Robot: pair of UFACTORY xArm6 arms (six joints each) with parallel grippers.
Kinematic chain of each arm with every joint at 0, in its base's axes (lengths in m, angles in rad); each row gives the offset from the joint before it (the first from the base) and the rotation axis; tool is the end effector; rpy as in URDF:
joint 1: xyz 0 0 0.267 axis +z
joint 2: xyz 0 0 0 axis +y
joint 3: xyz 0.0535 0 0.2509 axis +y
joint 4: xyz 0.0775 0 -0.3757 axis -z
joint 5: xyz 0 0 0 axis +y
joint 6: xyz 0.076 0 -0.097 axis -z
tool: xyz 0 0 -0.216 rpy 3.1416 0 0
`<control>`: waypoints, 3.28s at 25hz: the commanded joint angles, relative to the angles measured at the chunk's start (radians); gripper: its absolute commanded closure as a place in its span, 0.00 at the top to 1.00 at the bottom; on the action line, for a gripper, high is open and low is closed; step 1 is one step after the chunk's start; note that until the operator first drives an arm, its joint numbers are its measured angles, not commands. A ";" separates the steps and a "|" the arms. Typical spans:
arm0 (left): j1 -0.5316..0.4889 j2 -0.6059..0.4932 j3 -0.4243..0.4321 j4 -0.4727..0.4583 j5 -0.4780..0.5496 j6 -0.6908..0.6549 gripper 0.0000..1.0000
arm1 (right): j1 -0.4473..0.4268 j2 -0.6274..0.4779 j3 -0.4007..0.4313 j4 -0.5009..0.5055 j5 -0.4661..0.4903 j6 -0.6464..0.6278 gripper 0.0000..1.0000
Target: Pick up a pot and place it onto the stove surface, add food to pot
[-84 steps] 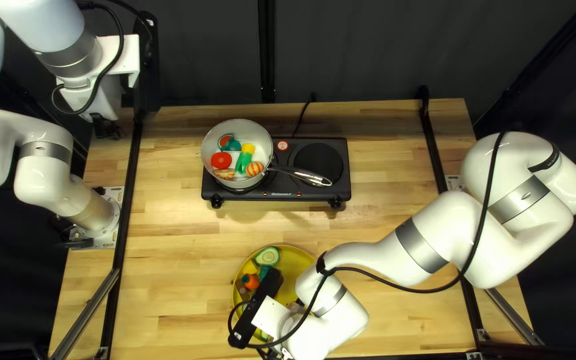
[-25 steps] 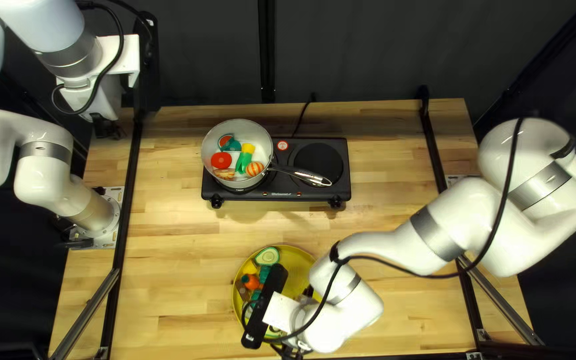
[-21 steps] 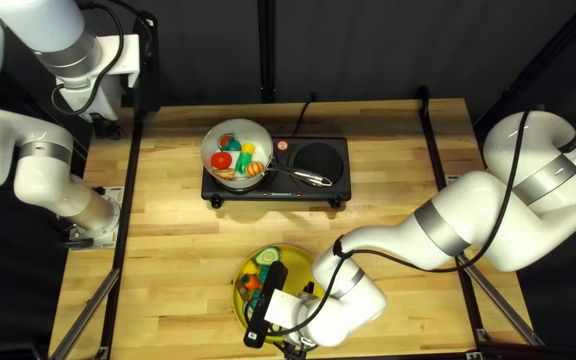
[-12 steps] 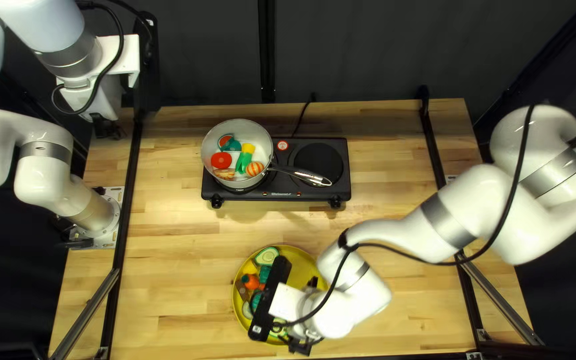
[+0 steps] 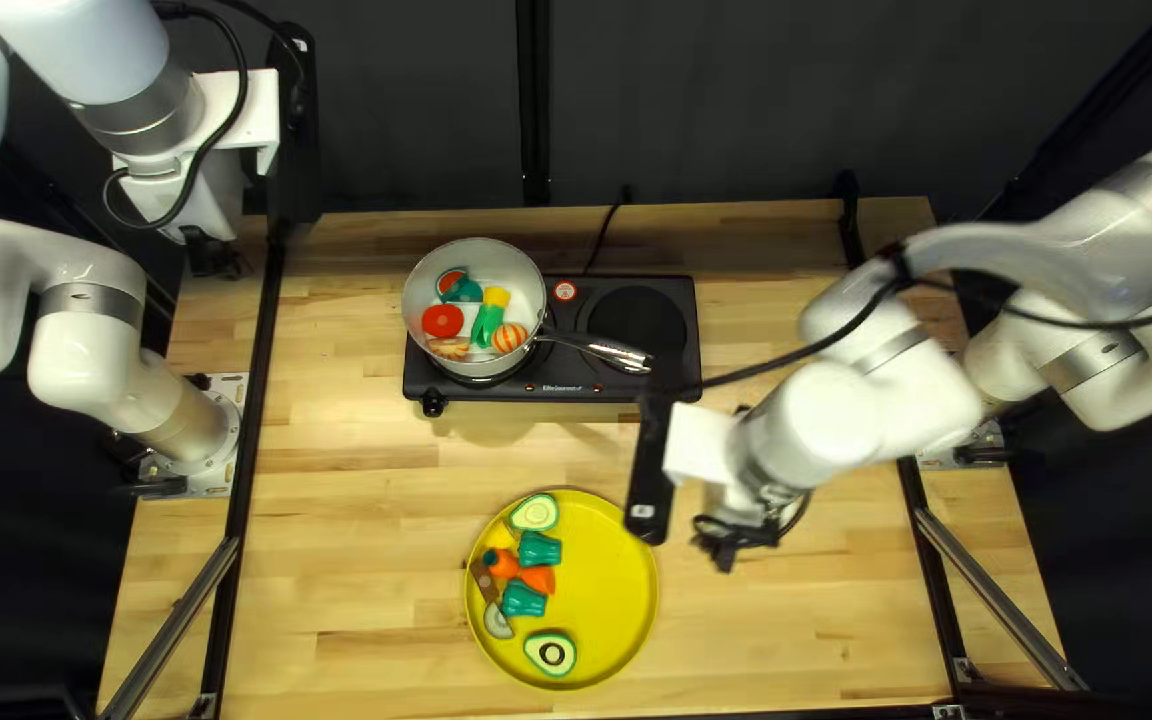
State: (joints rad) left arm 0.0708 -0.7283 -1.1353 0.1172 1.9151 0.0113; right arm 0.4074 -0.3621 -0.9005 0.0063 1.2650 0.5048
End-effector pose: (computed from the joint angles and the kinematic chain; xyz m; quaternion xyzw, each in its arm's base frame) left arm 0.2661 0.0564 0.3581 -0.9970 -0.0480 0.0280 0.0545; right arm 0.3830 0.1672 0.1673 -0.9988 0.0496 0.0024 0.0022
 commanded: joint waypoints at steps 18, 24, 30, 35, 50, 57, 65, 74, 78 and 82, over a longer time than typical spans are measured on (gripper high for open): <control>0.000 0.000 0.000 0.000 0.000 0.000 1.00 | -0.301 -0.546 0.117 -0.056 0.428 -0.196 1.00; -0.444 0.144 0.054 -0.034 -0.119 -0.507 1.00 | -0.301 -0.546 0.117 -0.056 0.428 -0.196 1.00; -0.752 0.384 0.201 -0.078 -0.613 -0.836 1.00 | -0.301 -0.546 0.117 -0.056 0.428 -0.196 1.00; -0.767 0.453 0.237 -0.102 -0.775 -0.841 1.00 | -0.301 -0.546 0.117 -0.056 0.428 -0.196 1.00; -0.701 0.658 0.134 -0.135 -0.849 -0.661 1.00 | -0.301 -0.546 0.117 -0.056 0.428 -0.196 1.00; -0.594 0.765 0.201 -0.202 -1.131 -0.321 1.00 | -0.301 -0.546 0.117 -0.056 0.428 -0.196 1.00; -0.576 0.711 0.303 -0.259 -1.239 -0.268 1.00 | -0.301 -0.546 0.117 -0.056 0.428 -0.196 1.00; -0.585 0.785 0.191 -0.230 -1.139 -0.289 1.00 | -0.301 -0.546 0.117 -0.056 0.428 -0.196 1.00; -0.608 0.928 0.068 -0.217 -1.122 -0.274 1.00 | -0.301 -0.546 0.117 -0.056 0.428 -0.196 1.00; -0.622 1.017 -0.003 -0.206 -1.137 -0.232 1.00 | -0.301 -0.546 0.117 -0.056 0.428 -0.196 1.00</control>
State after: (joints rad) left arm -0.5401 0.2404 -1.0950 -0.0963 0.7844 -0.2474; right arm 0.1065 -0.9082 -0.7840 -0.0496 1.6932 0.3093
